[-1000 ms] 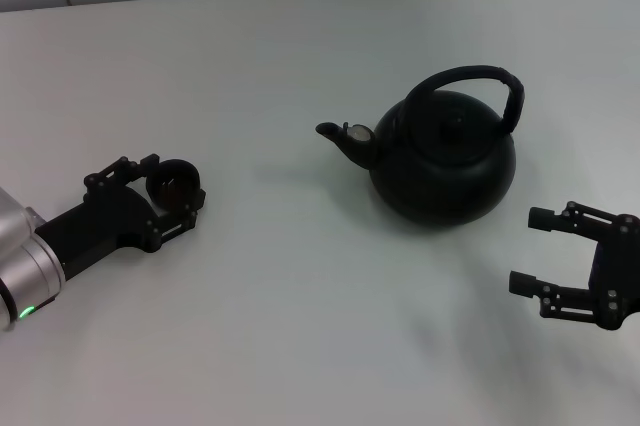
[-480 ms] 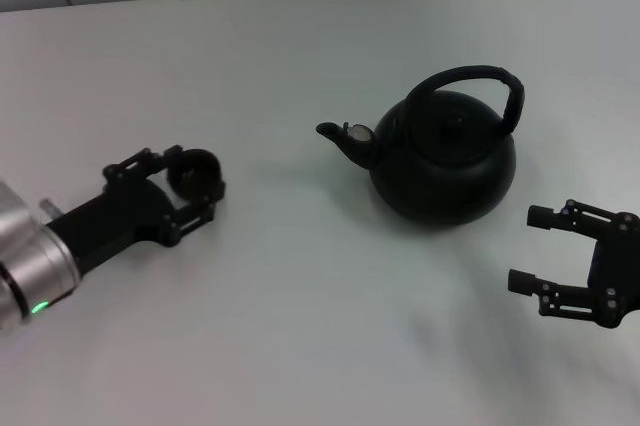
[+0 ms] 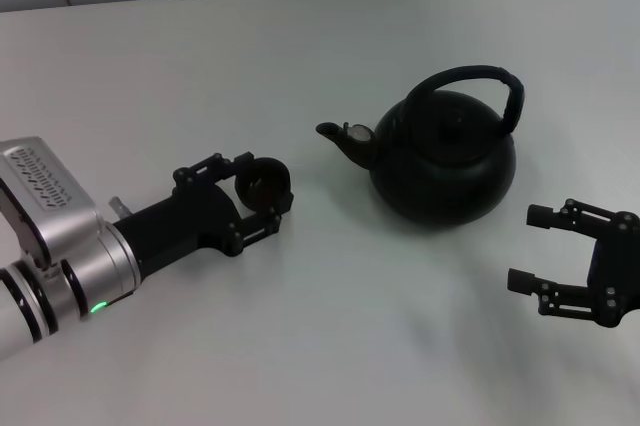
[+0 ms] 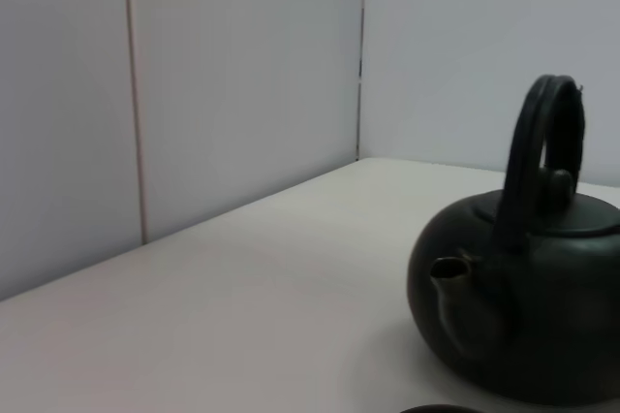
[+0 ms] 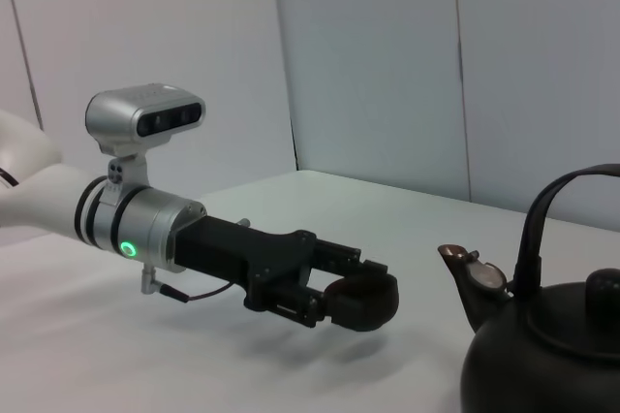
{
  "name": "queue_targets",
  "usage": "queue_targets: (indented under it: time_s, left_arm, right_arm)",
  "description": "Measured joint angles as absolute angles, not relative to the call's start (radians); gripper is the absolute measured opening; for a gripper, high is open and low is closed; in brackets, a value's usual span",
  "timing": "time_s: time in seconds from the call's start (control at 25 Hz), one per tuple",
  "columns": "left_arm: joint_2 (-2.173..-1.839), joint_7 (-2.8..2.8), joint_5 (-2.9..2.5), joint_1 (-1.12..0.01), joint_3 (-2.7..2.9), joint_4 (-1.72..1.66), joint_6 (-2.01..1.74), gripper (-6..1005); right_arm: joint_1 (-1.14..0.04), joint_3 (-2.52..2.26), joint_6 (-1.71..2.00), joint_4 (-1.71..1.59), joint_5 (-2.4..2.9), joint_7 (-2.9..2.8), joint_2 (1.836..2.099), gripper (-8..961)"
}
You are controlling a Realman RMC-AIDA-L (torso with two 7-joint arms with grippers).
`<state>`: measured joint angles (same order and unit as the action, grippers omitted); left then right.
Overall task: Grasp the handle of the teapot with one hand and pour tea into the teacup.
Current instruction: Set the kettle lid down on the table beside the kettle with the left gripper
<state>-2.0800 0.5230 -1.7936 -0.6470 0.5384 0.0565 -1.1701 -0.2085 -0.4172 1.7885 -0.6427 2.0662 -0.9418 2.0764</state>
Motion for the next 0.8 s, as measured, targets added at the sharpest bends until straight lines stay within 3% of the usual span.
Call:
queue_targets:
  time_s: [0.8]
  left_arm:
    - [-2.080, 0.422, -1.793, -0.659, 0.508, 0.128, -1.072, 695]
  right_arm:
    - [-0.216, -0.417, 1.789, -0.644, 2.056, -0.942, 2.074, 798]
